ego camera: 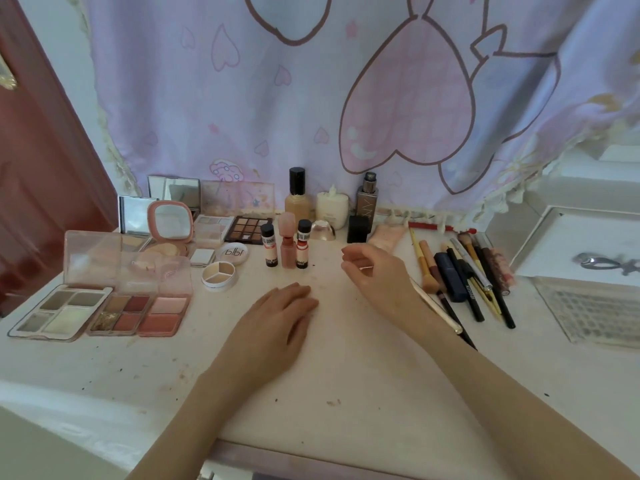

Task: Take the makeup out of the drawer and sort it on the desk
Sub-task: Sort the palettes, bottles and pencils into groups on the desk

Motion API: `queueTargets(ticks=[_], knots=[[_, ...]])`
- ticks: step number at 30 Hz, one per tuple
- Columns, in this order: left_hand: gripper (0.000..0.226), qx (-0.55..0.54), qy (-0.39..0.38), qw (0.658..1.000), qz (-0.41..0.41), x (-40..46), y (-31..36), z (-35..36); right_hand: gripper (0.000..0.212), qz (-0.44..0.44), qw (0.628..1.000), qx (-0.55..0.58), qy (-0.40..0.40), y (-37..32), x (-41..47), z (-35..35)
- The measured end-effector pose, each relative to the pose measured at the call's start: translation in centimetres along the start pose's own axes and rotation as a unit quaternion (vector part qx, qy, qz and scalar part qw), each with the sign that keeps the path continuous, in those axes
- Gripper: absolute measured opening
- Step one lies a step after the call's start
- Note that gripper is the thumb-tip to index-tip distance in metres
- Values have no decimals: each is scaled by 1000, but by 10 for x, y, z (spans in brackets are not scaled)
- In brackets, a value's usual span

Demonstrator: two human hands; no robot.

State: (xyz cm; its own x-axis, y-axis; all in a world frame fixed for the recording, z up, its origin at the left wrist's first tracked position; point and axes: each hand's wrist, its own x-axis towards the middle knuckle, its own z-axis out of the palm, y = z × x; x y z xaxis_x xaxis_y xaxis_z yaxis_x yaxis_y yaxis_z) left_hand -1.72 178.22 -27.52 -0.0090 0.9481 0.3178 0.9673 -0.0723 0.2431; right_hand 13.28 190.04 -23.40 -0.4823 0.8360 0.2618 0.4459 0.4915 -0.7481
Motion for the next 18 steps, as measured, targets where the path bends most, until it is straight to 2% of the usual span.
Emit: queueTargets(ticks=[1,3,6,9,11,14,18], knots=[[47,-8,-3,999,30,1,4,1,24,-3,1000,-7,11,3,-5,-11],[57,-14,-48,997,62,7,17,3,20,1,999,-40,31,14,-12,-35],[75,26,-120,990,64,25,33,14,18,23,990,-128,52,34,-14,-64],[58,53,-156,985,50,48,48,24,19,74,970,-225,61,53,-10,-86],[53,54,-163,984,39,58,54,28,19,108,952,-280,66,62,-9,-95],[53,58,-156,985,35,62,56,32,25,121,943,-306,58,71,-11,-99],[64,43,-146,988,32,61,54,32,27,132,925,-353,40,74,-10,-96]])
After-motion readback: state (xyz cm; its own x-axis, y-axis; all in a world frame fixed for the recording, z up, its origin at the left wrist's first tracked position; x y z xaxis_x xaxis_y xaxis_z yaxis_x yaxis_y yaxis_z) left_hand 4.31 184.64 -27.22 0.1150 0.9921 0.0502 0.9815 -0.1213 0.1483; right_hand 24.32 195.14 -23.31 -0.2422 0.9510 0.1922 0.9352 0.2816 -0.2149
